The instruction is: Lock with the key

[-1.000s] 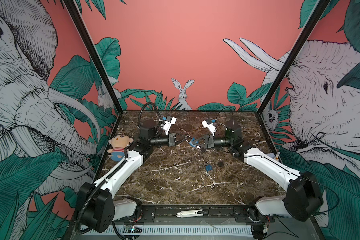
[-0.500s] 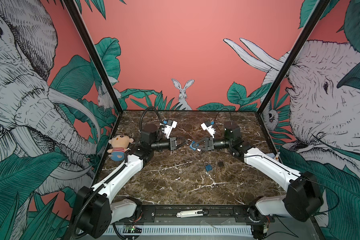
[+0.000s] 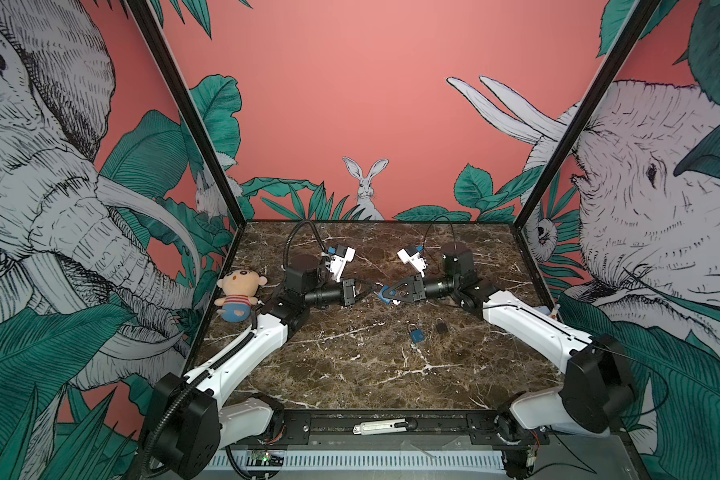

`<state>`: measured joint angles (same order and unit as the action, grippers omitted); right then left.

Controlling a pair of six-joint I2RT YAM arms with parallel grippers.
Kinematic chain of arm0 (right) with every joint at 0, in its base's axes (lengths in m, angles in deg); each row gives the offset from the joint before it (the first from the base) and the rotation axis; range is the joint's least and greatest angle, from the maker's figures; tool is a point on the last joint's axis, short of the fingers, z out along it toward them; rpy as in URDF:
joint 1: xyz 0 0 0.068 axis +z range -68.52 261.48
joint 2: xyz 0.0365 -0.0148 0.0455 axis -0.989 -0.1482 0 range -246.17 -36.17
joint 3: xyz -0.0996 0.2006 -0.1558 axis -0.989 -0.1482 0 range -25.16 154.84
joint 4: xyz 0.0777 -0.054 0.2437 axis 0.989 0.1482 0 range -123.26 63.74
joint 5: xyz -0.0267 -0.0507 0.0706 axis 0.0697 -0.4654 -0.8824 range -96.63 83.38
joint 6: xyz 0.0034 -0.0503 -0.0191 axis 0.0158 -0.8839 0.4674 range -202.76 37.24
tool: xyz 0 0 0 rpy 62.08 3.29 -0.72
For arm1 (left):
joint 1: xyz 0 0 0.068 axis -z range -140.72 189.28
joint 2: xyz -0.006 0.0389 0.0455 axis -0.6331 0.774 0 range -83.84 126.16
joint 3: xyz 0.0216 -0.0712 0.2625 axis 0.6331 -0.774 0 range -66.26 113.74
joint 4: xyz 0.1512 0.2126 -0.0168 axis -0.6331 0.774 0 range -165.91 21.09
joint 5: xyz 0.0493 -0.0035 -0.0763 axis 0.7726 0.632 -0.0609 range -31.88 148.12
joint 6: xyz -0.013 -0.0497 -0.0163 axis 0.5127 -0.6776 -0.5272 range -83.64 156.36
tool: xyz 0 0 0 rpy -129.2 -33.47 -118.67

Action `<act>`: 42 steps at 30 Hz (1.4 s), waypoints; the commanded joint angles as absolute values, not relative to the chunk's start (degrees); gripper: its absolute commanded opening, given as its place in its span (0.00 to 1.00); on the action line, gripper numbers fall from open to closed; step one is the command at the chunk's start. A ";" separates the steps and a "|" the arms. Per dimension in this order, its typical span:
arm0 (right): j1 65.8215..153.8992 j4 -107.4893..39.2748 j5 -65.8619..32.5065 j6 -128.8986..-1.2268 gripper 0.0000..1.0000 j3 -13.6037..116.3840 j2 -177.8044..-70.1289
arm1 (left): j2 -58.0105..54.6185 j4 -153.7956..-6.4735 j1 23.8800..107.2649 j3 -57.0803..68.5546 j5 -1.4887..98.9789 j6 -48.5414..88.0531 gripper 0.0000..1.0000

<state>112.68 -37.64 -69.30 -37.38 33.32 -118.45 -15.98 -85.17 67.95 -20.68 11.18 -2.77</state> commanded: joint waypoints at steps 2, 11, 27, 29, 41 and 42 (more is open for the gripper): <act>115.05 -52.07 -66.93 -38.46 0.00 38.02 -119.01 | -17.07 -81.05 74.70 -21.50 5.21 -1.00 0.00; 115.16 -50.31 -66.22 -39.91 0.00 34.93 -116.70 | -16.68 -86.61 68.13 -19.48 11.43 -5.38 0.00; 115.23 -52.11 -66.65 -38.50 0.00 33.84 -117.08 | -18.98 -89.89 65.39 -17.40 11.56 -7.86 0.27; 115.23 -52.07 -66.62 -38.42 0.00 33.85 -117.15 | -18.91 -89.96 65.43 -17.20 11.37 -7.85 0.27; 115.57 -52.13 -66.79 -38.37 0.00 34.58 -117.46 | -18.64 -90.39 65.36 -17.41 10.39 -8.09 0.10; 115.45 -52.07 -66.71 -38.35 0.00 34.62 -117.38 | -18.70 -90.41 65.31 -17.40 10.24 -8.13 0.07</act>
